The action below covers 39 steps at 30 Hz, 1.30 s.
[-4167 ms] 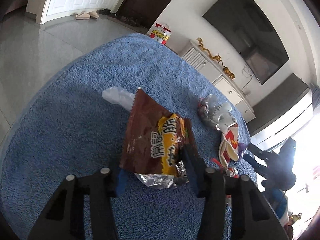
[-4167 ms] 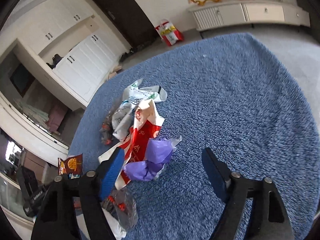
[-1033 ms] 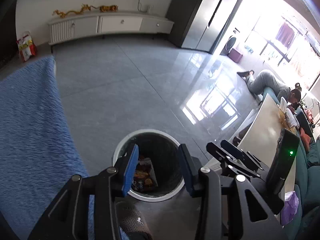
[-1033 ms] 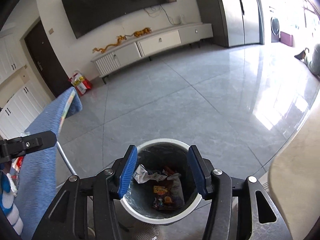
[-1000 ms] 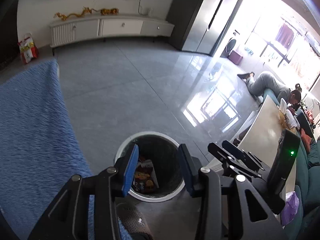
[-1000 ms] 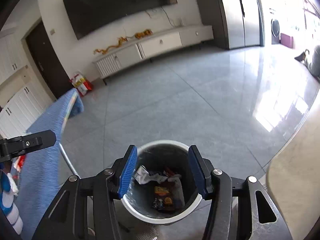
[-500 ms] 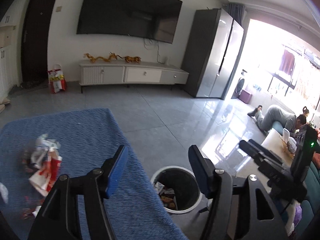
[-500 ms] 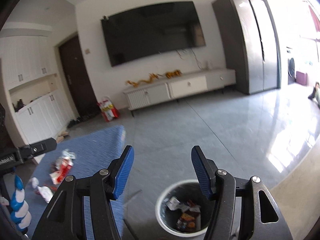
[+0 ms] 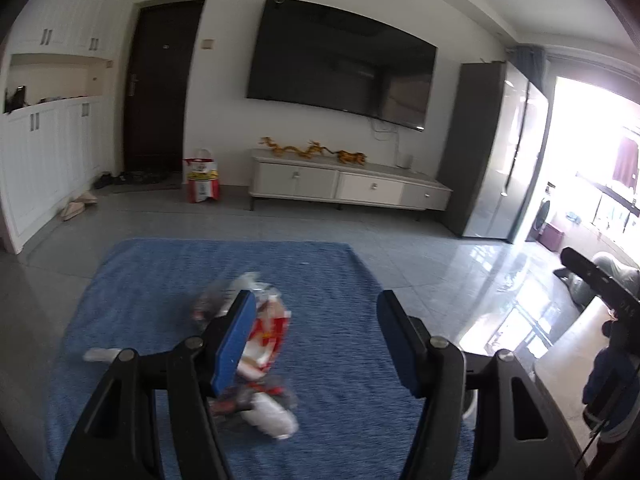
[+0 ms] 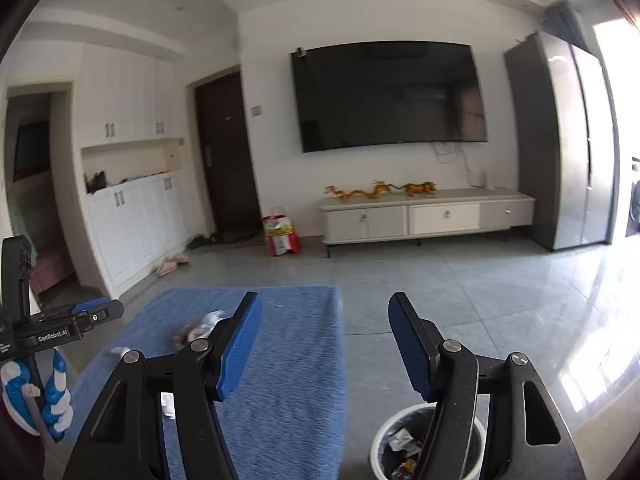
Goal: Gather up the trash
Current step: 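Move both grippers back to the trash on the rug, then grasp a red-tagged plastic wrapper with the left gripper while the right gripper grasps white tissue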
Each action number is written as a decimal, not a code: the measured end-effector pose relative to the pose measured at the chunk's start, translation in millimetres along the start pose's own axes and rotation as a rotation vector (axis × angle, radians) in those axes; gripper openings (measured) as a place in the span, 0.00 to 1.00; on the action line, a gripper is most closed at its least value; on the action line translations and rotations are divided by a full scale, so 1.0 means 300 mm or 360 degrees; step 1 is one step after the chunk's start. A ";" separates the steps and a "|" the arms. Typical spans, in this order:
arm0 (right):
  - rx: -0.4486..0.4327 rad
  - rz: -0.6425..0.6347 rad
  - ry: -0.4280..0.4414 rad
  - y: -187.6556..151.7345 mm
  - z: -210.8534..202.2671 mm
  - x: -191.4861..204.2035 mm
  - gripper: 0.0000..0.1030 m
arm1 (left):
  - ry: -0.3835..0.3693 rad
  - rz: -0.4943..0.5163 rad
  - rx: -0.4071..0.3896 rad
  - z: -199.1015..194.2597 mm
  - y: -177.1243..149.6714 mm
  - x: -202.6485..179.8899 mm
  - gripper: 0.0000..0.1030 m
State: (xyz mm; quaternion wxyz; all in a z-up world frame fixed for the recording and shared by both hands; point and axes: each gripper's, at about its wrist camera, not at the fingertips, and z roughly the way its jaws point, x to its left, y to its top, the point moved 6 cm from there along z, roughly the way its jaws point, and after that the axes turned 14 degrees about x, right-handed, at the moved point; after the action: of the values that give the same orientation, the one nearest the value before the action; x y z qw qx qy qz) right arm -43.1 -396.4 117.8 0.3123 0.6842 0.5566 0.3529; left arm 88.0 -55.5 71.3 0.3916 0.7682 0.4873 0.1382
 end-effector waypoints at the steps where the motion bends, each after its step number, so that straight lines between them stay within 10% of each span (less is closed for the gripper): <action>1: 0.0009 -0.0025 0.0021 0.004 0.009 0.027 0.63 | 0.0021 -0.0022 -0.0001 -0.006 -0.008 0.041 0.59; 13: 0.0333 -0.0232 0.0329 -0.084 0.239 0.323 0.63 | 0.0123 -0.0298 0.0173 0.090 -0.200 0.424 0.59; 28: 0.0914 -0.0373 0.0665 -0.398 0.551 0.625 0.62 | -0.0218 -0.0362 0.0507 0.367 -0.349 0.437 0.58; 39: 0.1097 -0.0457 0.0661 -0.478 0.692 0.718 0.41 | -0.0298 -0.0369 0.0622 0.494 -0.392 0.450 0.30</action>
State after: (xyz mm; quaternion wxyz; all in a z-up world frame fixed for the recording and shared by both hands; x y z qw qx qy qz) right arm 80.1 -165.5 -86.1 -0.0075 0.5785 0.7827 0.2295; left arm 166.4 16.6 -135.2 0.2923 0.7777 0.5513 -0.0765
